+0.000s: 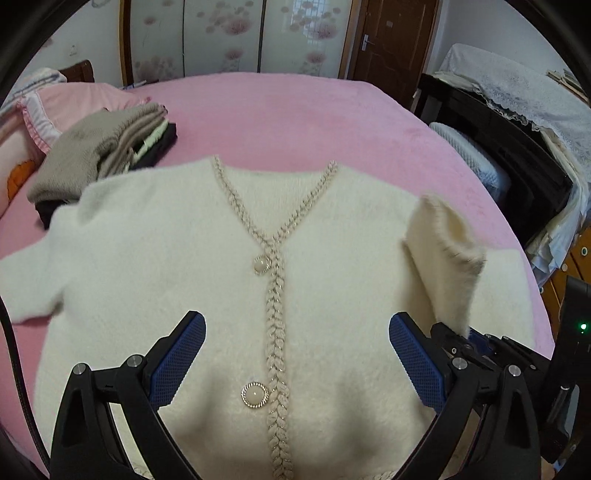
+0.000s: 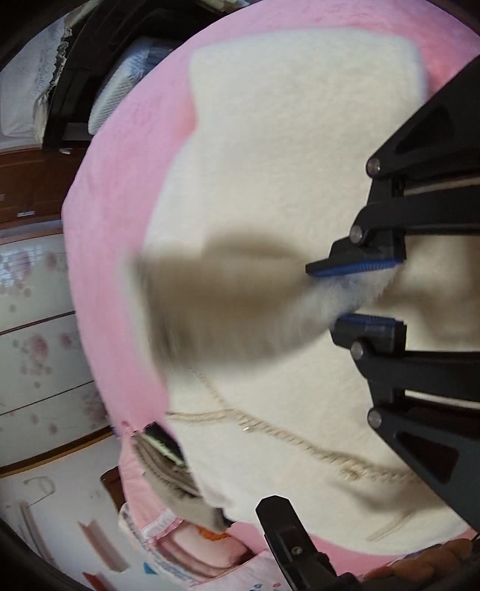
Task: Fold large clothes
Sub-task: 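Fold the held sleeve across the cardigan body and open the right gripper, then grasp the braided front edge of the cardigan with the left gripper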
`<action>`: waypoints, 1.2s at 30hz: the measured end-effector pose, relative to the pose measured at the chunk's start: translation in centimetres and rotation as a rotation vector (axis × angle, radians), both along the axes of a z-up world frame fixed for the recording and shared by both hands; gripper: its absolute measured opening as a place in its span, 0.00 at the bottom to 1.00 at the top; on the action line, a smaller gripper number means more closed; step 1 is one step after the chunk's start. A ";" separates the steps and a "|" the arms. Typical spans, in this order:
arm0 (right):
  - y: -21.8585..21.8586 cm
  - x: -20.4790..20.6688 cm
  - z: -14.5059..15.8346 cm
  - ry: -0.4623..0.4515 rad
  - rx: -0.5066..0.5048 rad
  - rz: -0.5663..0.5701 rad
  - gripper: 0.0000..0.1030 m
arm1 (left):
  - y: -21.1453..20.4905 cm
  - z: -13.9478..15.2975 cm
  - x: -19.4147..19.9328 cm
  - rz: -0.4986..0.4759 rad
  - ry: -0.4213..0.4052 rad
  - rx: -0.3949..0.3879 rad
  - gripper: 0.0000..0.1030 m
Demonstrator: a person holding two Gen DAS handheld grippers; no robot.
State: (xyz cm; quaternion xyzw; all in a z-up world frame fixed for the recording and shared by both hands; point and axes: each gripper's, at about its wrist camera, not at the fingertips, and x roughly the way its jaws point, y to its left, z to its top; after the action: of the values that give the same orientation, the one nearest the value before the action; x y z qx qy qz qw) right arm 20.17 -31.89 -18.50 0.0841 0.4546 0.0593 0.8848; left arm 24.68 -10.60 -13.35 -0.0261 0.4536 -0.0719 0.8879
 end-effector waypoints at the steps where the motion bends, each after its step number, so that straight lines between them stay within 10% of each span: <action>1: 0.1 -0.2 0.0 0.003 -0.007 0.001 0.21 | 0.0 -0.4 -0.2 -0.004 0.006 -0.004 0.97; 17: 0.1 -7.6 3.1 -0.040 0.022 -0.087 0.34 | 0.0 -4.4 1.5 -0.102 0.170 -0.331 0.84; 26: -1.8 -9.9 2.5 -0.019 -0.016 -0.144 0.34 | -3.0 -7.1 3.2 -0.201 0.252 -0.397 0.46; 36: -2.5 -10.0 2.3 -0.032 -0.005 -0.166 0.34 | -4.7 -9.8 6.2 -0.159 0.294 -0.412 0.45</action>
State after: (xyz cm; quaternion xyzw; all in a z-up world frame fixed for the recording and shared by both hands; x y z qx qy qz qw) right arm 10.14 -34.37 -16.22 0.1183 0.4319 -0.0141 0.8940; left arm 30.83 -15.31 -23.15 -0.1806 0.5542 -0.2275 0.7800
